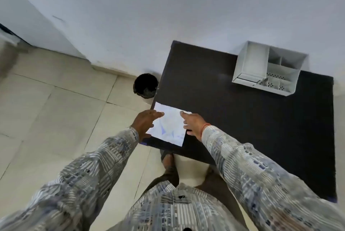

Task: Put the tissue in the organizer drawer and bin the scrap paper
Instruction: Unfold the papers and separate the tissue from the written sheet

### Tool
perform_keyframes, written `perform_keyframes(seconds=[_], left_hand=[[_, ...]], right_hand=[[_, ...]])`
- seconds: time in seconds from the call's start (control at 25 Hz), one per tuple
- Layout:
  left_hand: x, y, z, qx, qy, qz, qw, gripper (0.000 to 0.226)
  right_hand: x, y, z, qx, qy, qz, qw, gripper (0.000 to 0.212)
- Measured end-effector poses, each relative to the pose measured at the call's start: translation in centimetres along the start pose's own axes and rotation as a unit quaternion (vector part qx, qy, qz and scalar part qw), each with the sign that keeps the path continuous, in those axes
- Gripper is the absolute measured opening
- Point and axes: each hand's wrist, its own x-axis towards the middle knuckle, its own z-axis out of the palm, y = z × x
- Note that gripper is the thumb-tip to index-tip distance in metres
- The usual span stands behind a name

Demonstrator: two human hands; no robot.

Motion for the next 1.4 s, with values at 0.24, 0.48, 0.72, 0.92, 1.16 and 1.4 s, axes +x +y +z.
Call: perform_keyframes(seconds=[0.24,0.48,0.72,0.92,1.16,1.4], left_hand=[[3.0,-1.3,0.4,0.056,-0.015,-0.147,0.987,0.062],[2.5,0.5,0.1,0.01,-0.083,-0.165,0.983,0.095],[-0.7,6.7,1.4,-0.229,-0.259,-0.077,0.935,0.064],[-3.3,11.1,5.2,-0.191,-0.284,0.033,0.939,0.05],[-5.2,14.0,9.1,-0.184,-0.33,0.082,0.922,0.059],[-7.3,15.3,12.4,-0.157,-0.32,0.125,0.926,0.066]], right_hand=[[3.5,2.2,-0.2,-0.129,0.076,0.045,0.988,0.041],[0.1,-0.7,1.4,-0.086,0.042,-0.101,0.99,0.026],[-10.9,-4.0,-2.1,-0.567,0.102,-0.372,0.728,0.033],[-15.1,-4.2,-6.5,-0.292,0.242,-0.39,0.839,0.029],[-17.7,-4.0,-10.1,-0.273,0.285,-0.409,0.823,0.027],[-19.5,-4.2,-12.5,-0.252,0.313,-0.436,0.805,0.016]])
